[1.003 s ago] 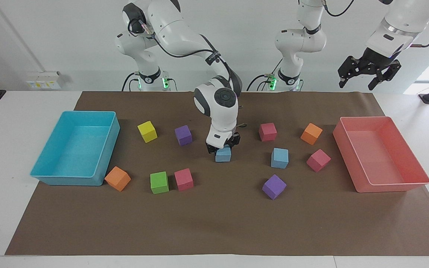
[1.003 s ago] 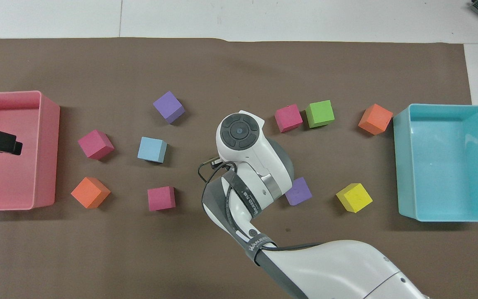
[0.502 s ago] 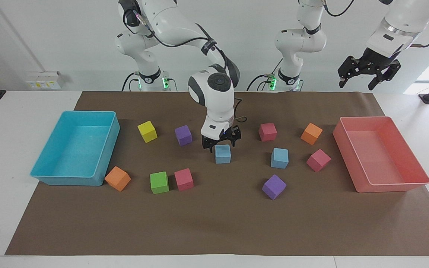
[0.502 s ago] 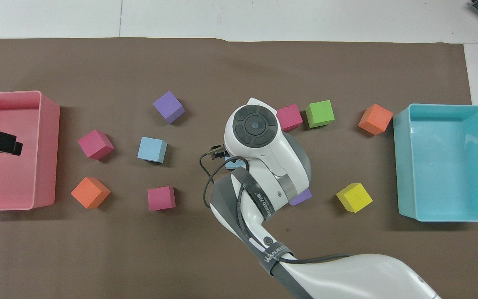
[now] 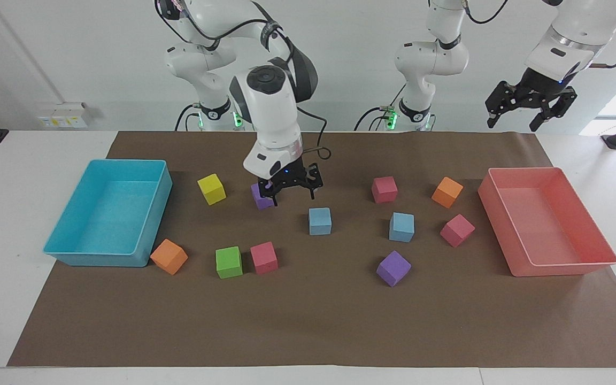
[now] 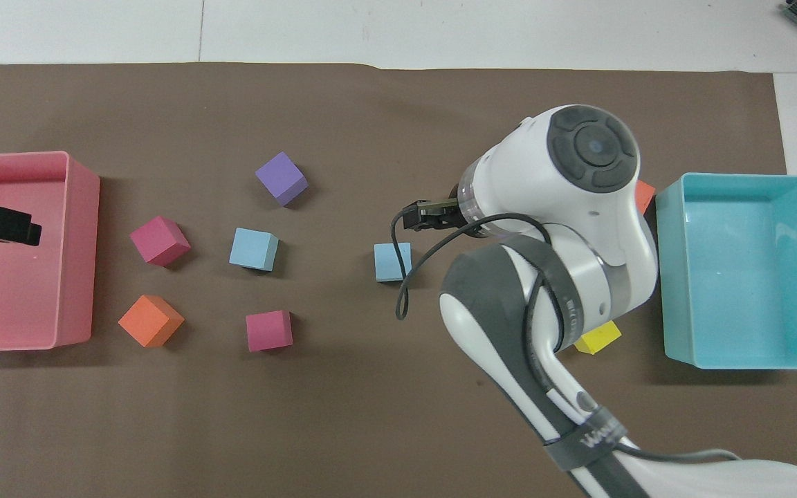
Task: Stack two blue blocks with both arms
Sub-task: 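Raise the right gripper while the left gripper reaches the other blue cube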
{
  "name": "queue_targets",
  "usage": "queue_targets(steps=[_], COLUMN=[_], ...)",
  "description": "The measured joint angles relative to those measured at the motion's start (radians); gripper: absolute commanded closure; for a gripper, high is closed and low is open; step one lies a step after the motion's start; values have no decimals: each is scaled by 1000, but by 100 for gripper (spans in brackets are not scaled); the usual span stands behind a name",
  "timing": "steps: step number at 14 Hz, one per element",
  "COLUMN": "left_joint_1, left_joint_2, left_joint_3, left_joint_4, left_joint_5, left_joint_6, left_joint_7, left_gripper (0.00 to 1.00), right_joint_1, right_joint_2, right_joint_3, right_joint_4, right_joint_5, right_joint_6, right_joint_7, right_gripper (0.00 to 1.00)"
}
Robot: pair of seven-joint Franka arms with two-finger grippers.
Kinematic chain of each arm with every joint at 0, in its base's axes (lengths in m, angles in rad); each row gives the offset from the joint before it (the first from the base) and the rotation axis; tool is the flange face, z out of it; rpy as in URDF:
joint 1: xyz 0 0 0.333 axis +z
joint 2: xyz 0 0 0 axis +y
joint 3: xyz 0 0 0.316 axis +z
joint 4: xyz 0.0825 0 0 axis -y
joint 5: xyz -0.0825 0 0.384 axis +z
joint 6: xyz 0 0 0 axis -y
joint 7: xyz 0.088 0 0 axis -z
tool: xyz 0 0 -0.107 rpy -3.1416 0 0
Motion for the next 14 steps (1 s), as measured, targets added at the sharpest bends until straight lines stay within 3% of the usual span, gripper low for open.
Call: queue_targets(steps=[1,3,4,6,7,10,14], left_joint_1=[0,-8,-22,-60,-77,-112,-137], left_joint_2=[10,40,56,81,87,89,107], left_joint_3=[-4,-13,-15,-17,-18,-20,-21], left_joint_4=[-4,-22,-43,-109,-139,-223,-318], left_joint_5=[0,-1,-1,-1,-1,-1,-1], left_joint_6=[24,80,121,230,276,371,478], left_joint_7=[0,0,-3,-32,-47,-65,-85], left_gripper=[0,0,0,0,0,0,0], right_joint_1=[-26,-68,-77,-78,-78,-87,-148], right_joint_2=[-1,-1,-1,3,6,8,33], right_joint_3=[0,-1,-1,1,2,1,-1], right_joint_4=[-8,-33,-42,-49,-50,-54,-101], right_joint_5=[70,166,206,261,269,331,511], right_joint_6=[-5,-4,-3,-1,-1,-1,1], right_joint_7=[-78,-194,-220,-246,-251,-264,-510], right_gripper=[4,28,45,89,100,100,100])
